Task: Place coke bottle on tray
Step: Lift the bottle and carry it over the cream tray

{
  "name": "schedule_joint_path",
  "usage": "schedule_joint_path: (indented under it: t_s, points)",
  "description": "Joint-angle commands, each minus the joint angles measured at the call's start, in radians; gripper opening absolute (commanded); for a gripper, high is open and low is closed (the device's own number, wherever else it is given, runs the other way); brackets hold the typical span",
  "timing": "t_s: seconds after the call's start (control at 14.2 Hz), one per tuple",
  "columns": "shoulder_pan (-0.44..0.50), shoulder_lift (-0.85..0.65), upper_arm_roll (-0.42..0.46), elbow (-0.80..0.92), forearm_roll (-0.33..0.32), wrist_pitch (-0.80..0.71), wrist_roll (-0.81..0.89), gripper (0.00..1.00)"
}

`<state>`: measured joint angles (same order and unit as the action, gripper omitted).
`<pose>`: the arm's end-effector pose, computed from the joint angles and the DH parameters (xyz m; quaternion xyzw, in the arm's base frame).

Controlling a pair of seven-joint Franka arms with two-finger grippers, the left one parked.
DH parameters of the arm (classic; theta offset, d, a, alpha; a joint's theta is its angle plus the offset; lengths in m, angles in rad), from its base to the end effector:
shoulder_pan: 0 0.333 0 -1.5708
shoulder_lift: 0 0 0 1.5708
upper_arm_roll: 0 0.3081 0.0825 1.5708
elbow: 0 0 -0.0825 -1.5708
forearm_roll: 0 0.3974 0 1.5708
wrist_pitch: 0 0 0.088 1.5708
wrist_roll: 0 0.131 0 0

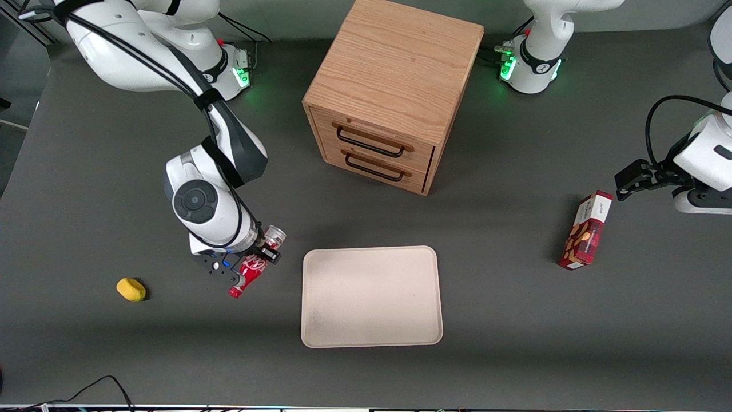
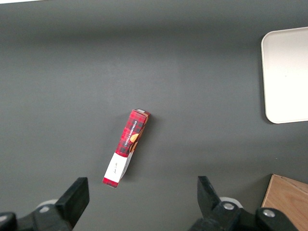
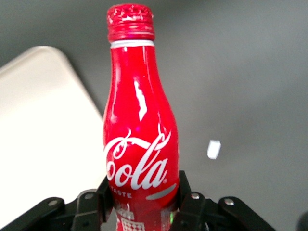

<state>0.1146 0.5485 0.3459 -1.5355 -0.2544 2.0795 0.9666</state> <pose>0.6536 0.2697 0.3162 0.9761 -0.2156 0.0273 0.0073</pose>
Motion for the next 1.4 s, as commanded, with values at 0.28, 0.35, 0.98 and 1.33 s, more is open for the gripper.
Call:
schedule_joint_path:
  t_s: [0.28, 0.35, 0.98, 1.33]
  points:
    - [0.039, 0.230, 0.038, 0.335, 0.059, -0.062, -0.546, 0.02]
    - [0.039, 0.266, 0.038, 0.378, 0.107, -0.073, -0.605, 0.00]
    - [0.103, 0.428, 0.015, 0.446, 0.124, -0.127, -0.442, 0.00]
    - [0.123, 0.484, -0.005, 0.506, 0.122, -0.099, -0.436, 0.00]
